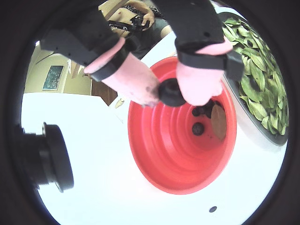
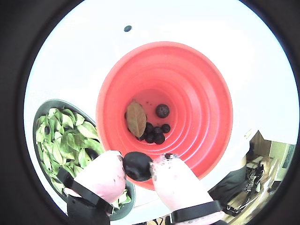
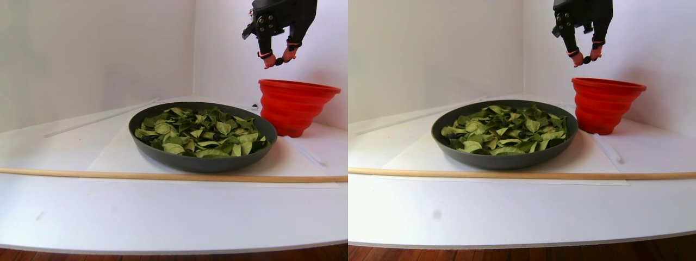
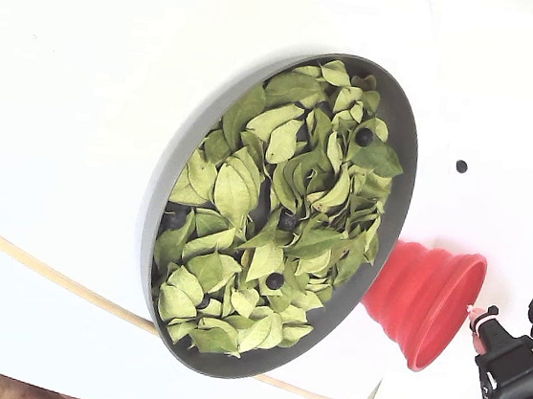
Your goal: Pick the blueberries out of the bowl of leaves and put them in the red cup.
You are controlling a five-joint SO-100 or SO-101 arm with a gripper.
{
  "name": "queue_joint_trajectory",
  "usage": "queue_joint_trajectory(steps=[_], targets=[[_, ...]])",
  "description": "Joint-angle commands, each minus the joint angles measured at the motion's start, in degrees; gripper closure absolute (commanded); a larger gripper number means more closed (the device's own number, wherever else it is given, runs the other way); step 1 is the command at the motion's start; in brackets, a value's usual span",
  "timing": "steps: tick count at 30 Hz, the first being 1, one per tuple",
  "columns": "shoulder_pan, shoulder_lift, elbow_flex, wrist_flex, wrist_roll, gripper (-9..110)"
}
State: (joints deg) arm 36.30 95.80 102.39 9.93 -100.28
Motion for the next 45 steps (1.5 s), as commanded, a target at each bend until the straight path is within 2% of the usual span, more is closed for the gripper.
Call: queue_joint_trajectory(steps=[1, 11, 45], targets=[[2.81, 0.44, -4.92, -1.58, -0.79, 92], [3.96, -2.02, -5.45, -4.39, -0.7, 83], [-5.98, 5.8, -6.42, -0.62, 2.72, 85]])
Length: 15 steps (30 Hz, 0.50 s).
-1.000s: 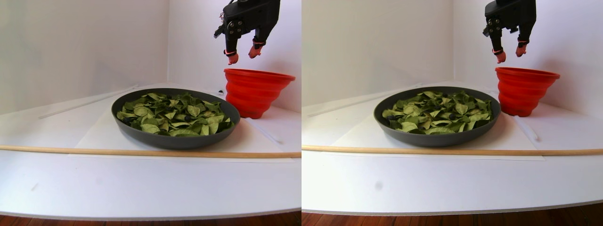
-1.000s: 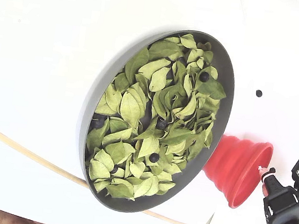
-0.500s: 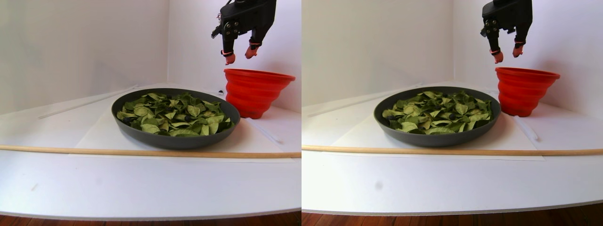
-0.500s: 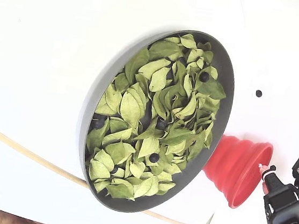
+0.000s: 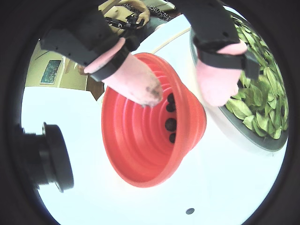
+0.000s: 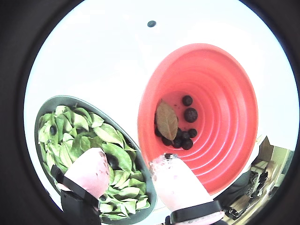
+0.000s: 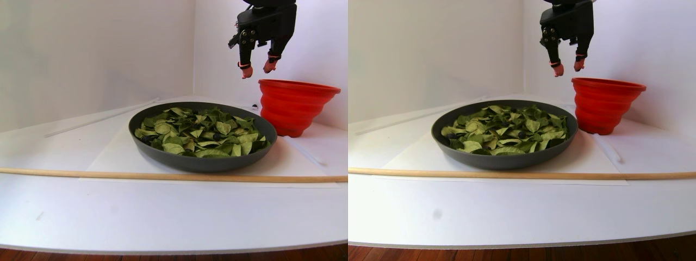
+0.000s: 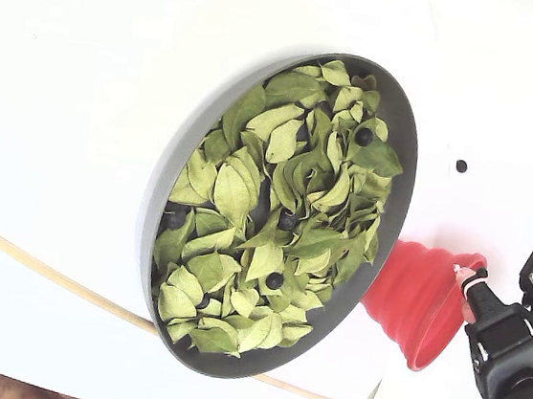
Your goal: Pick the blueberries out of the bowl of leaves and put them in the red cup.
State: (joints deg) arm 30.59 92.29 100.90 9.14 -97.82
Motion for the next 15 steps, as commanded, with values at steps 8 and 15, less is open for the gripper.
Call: queue_joint_trajectory(steps=[8, 15], targets=[[-3.87, 10.46, -3.43, 0.26, 0.97, 85], [-6.42, 10.37, -2.72, 0.35, 2.02, 85]])
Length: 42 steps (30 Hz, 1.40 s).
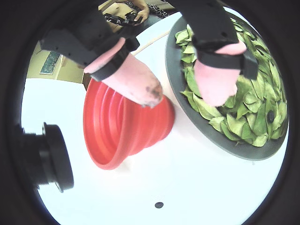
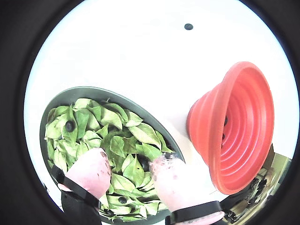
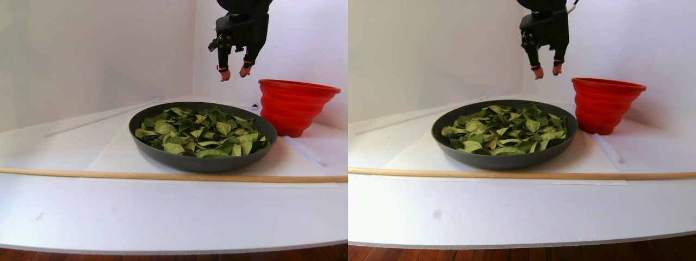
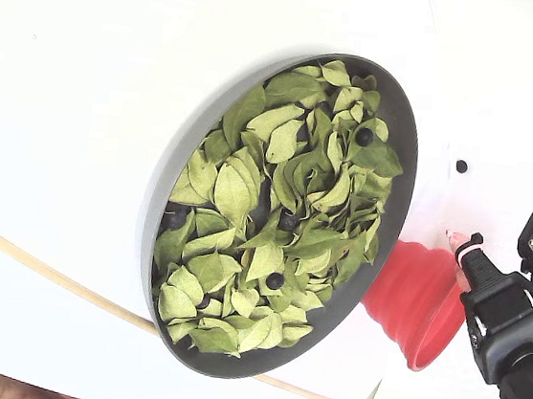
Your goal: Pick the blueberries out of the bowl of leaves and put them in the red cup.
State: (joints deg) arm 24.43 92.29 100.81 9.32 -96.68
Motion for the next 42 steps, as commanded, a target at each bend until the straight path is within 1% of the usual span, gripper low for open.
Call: queue_joint_trajectory(steps=[1, 26, 42], targets=[[-0.62, 10.2, -2.55, 0.18, 0.88, 85], [-8.26, 9.93, 3.52, -0.26, 3.87, 86], [-10.81, 3.78, 5.1, -5.98, 4.75, 86]])
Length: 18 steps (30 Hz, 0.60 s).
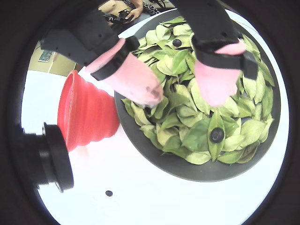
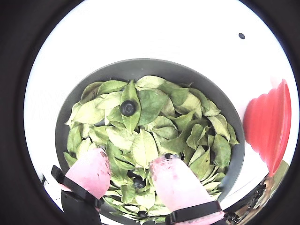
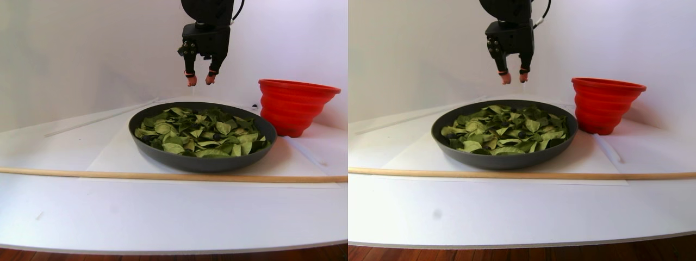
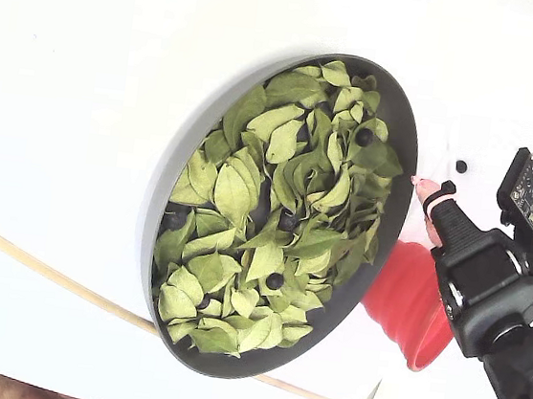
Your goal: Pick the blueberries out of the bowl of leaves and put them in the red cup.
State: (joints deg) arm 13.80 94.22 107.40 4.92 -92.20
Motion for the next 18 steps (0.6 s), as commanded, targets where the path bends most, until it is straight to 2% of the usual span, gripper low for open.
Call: queue_joint_trajectory(steps=[1, 18], targets=[[-0.18, 1.41, -1.49, -2.11, 0.18, 85], [-1.49, -6.68, -4.57, -6.86, 1.76, 85]])
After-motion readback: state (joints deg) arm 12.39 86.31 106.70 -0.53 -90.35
